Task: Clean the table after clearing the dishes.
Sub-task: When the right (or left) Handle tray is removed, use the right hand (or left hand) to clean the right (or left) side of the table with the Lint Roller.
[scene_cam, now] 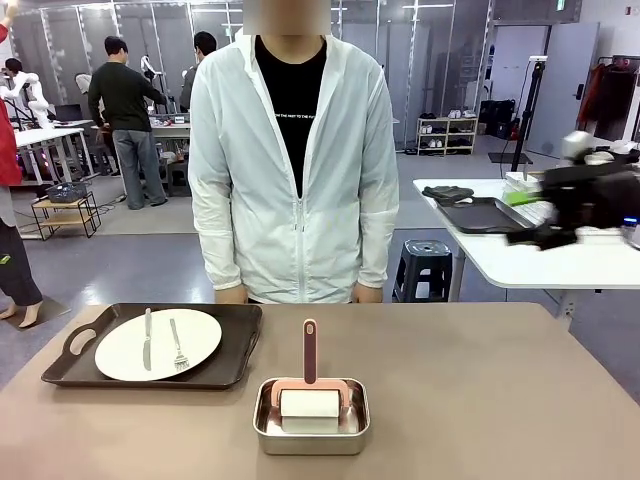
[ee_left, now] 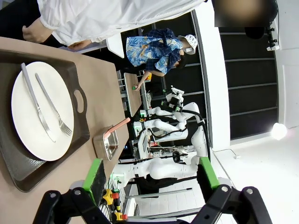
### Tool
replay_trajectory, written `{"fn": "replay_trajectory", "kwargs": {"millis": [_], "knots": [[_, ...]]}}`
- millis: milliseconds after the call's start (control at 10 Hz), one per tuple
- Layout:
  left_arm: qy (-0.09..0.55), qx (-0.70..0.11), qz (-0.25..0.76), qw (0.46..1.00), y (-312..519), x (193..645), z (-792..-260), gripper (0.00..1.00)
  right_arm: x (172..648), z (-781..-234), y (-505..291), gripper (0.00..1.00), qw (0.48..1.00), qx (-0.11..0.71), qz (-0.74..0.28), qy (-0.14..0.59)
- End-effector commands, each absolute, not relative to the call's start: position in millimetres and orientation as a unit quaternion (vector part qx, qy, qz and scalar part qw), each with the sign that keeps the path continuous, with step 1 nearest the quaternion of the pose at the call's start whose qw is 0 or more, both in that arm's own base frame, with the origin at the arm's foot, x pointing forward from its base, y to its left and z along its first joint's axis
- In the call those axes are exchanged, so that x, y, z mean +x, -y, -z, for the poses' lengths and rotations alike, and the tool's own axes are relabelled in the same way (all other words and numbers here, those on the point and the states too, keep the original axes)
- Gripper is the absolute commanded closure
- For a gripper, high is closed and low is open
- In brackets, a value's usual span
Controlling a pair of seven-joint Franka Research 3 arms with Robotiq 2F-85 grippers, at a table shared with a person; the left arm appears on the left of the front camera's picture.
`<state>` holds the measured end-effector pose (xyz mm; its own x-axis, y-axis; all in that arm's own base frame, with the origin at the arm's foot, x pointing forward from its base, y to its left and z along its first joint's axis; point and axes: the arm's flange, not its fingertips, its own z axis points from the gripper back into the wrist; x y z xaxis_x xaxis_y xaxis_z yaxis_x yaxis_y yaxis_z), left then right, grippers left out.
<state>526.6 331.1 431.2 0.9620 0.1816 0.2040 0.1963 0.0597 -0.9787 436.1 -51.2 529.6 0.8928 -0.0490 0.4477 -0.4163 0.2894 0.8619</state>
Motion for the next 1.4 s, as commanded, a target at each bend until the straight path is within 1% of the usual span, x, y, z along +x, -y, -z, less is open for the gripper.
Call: {"fn": "replay_trajectory", "kwargs": {"millis": [0,100,300,500,700,800,900,1300], "knots": [[0.138,-0.685,0.005,0.715,-332.9,523.9,-432.3,0.0,393.6,-541.7,116.9,0.0,0.766,0.606,-0.039,0.212],[0.138,-0.685,0.005,0.715,-332.9,523.9,-432.3,0.0,366.4,-541.2,144.7,0.0,0.763,0.607,-0.003,0.224],[0.138,-0.685,0.005,0.715,-332.9,523.9,-432.3,0.0,316.7,-529.9,178.0,0.0,0.74,0.618,0.031,0.262],[0.138,-0.685,0.005,0.715,-332.9,523.9,-432.3,0.0,282.8,-511.0,190.4,0.0,0.729,0.626,0.061,0.272],[0.138,-0.685,0.005,0.715,-332.9,523.9,-432.3,0.0,258.9,-495.2,197.1,0.0,0.722,0.621,0.092,0.291],[0.138,-0.685,0.005,0.715,-332.9,523.9,-432.3,0.0,258.2,-497.6,196.1,0.0,0.729,0.617,0.073,0.289],[0.138,-0.685,0.005,0.715,-332.9,523.9,-432.3,0.0,271.4,-495.2,202.4,0.0,0.722,0.628,0.078,0.28],[0.138,-0.685,0.005,0.715,-332.9,523.9,-432.3,0.0,271.4,-495.2,202.4,0.0,0.722,0.628,0.078,0.28]]}}
